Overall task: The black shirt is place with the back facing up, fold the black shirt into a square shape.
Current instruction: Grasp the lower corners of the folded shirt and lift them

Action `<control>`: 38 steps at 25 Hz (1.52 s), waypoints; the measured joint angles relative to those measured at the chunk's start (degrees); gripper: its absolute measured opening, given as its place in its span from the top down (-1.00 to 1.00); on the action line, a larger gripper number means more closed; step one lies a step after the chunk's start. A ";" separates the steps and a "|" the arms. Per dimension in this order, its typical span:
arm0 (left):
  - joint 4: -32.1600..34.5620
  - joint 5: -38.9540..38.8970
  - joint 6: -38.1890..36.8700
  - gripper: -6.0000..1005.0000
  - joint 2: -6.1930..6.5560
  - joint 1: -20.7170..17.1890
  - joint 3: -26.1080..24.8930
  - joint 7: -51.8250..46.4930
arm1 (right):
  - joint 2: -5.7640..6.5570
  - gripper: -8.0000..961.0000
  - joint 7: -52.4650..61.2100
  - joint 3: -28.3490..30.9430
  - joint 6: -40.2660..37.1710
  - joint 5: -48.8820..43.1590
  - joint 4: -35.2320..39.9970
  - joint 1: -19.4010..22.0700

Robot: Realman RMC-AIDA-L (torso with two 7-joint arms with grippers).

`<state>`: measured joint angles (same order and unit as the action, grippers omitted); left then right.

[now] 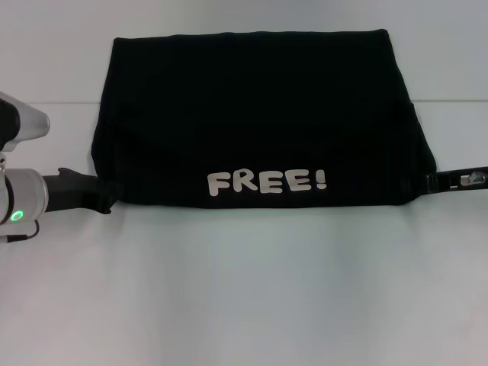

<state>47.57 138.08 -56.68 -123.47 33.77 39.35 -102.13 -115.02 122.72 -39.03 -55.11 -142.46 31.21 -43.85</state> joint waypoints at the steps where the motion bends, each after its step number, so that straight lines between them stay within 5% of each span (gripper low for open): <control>1: 0.01 0.00 0.02 0.90 0.00 -0.01 -0.03 0.00 | 0.00 0.06 -0.45 0.15 -0.18 0.05 0.05 0.08; 12: 0.20 -0.22 -0.31 0.90 -0.19 -0.74 -1.40 -0.33 | 0.91 0.87 -2.59 0.38 -2.72 2.01 0.70 1.93; 18: 1.35 -0.51 -5.45 0.90 -0.15 -1.25 -4.30 -1.77 | 2.81 0.88 -7.45 0.57 -10.06 7.80 2.43 5.74; 23: 6.42 -0.50 -19.71 0.90 -0.43 -4.18 -7.81 -2.61 | 3.98 0.89 -10.73 0.78 -18.55 9.74 4.98 9.86; 29: 10.37 0.01 -36.39 0.90 -0.41 -7.08 -12.52 -2.02 | 3.75 0.89 -15.31 1.66 -31.09 9.76 9.95 15.88; 38: 12.95 0.05 -51.81 0.90 -0.27 -10.32 -16.83 -0.06 | 3.30 0.89 -21.49 3.59 -42.23 9.46 11.83 22.07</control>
<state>60.51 138.13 -108.49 -123.75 23.45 22.52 -102.19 -111.71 101.23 -35.44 -97.34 -133.00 43.03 -21.78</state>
